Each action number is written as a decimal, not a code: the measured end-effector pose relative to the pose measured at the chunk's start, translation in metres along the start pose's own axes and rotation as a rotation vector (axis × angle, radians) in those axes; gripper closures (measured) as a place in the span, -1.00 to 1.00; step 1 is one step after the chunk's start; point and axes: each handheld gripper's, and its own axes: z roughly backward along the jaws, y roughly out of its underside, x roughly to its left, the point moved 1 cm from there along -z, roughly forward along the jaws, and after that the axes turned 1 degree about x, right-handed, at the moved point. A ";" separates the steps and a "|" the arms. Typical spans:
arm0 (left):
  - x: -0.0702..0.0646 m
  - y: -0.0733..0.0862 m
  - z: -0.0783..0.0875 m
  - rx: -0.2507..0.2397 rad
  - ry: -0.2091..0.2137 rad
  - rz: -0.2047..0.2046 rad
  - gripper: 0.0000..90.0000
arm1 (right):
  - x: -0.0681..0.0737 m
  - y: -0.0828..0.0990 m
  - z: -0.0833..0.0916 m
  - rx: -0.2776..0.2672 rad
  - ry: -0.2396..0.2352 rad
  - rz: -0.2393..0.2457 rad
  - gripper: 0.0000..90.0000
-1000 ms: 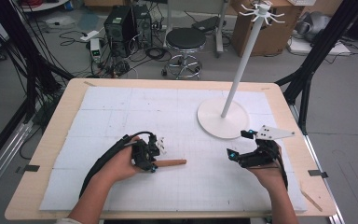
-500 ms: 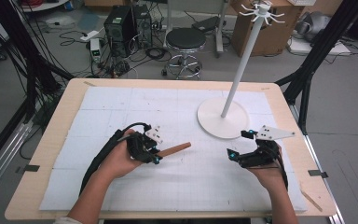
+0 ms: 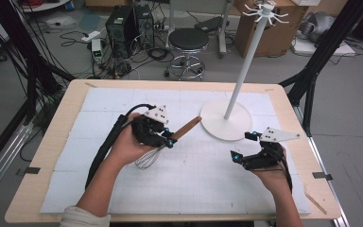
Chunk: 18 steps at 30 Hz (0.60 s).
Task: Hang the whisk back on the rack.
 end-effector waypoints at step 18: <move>0.023 -0.065 0.001 -0.163 0.097 0.004 0.64 | 0.001 -0.001 0.002 -0.004 -0.002 -0.002 -0.91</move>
